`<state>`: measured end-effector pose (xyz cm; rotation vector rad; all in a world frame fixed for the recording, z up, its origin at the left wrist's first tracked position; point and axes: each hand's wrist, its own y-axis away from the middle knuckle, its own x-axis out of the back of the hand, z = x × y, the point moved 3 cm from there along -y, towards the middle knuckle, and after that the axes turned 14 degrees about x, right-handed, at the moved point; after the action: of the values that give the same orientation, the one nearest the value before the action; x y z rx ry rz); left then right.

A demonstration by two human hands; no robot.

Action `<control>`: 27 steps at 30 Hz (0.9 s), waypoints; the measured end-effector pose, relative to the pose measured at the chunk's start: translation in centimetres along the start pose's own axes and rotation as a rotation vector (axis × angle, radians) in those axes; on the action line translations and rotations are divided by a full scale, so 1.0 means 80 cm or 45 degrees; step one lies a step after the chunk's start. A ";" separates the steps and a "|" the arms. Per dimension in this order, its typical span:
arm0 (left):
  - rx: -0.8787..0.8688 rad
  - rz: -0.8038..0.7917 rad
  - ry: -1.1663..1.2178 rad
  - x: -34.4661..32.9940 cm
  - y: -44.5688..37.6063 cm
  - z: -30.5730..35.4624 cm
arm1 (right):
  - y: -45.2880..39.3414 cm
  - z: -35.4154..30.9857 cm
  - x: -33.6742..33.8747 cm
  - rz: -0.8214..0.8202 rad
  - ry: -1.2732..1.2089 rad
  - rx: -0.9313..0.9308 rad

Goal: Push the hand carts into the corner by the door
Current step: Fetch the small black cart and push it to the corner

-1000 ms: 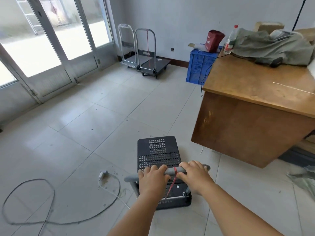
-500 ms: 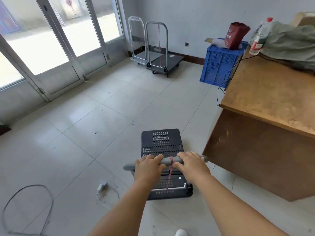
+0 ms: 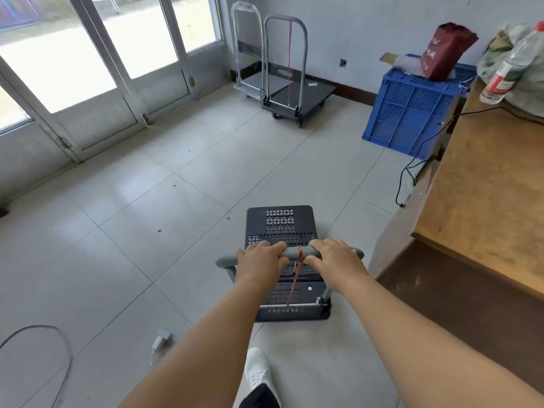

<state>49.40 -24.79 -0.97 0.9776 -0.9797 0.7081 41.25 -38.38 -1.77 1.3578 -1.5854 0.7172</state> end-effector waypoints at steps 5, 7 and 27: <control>-0.033 -0.011 -0.006 0.026 -0.095 0.025 | -0.084 0.026 0.028 0.014 0.002 -0.047; -0.054 -0.041 -0.008 0.039 -0.135 0.035 | -0.117 0.036 0.038 0.028 -0.004 -0.080; -0.142 -0.093 -0.044 0.136 -0.479 0.183 | -0.430 0.192 0.145 0.063 -0.045 -0.256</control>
<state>81.12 -53.01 -1.12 0.9254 -0.9980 0.5718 70.56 -64.69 -2.14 1.1938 -1.6762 0.5492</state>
